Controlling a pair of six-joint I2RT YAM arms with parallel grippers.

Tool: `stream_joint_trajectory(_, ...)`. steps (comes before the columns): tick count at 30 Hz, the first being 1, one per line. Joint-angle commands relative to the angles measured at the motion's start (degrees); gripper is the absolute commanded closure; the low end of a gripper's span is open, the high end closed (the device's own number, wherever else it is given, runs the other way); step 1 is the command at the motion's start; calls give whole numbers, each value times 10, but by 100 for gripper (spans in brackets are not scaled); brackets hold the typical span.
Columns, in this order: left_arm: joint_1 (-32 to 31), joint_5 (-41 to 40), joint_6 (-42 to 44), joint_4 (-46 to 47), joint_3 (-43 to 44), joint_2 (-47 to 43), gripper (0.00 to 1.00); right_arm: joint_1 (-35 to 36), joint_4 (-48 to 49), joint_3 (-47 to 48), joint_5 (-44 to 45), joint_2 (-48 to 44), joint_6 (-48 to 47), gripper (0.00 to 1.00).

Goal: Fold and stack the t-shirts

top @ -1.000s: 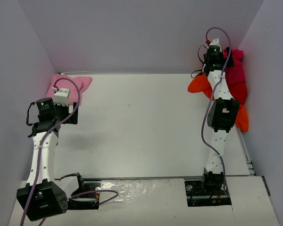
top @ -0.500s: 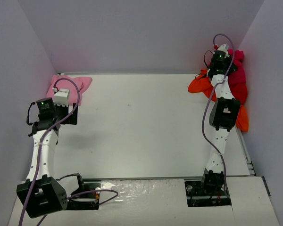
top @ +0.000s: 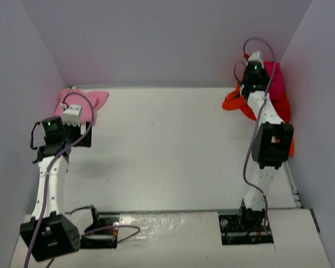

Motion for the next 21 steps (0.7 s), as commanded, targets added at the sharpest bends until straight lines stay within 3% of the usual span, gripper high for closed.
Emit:
stream_joint_trajectory(1,-2,26,-5,35,17,-24,3,33,1,-19,-74,-208,76,100)
stream_joint_trajectory(6,-8,37,-11,39,35,-20,3,34,-76,-75,-284,-351,179,100)
stream_joint_trajectory(11,-11,46,-21,42,55,-18,3,34,-145,-129,-478,-437,229,100)
stream_joint_trajectory(17,-13,50,-23,44,51,-27,3,34,-273,-170,-781,-477,195,100)
stream_joint_trajectory(21,-14,50,-15,47,35,-31,3,41,-390,-173,-890,-481,139,100)
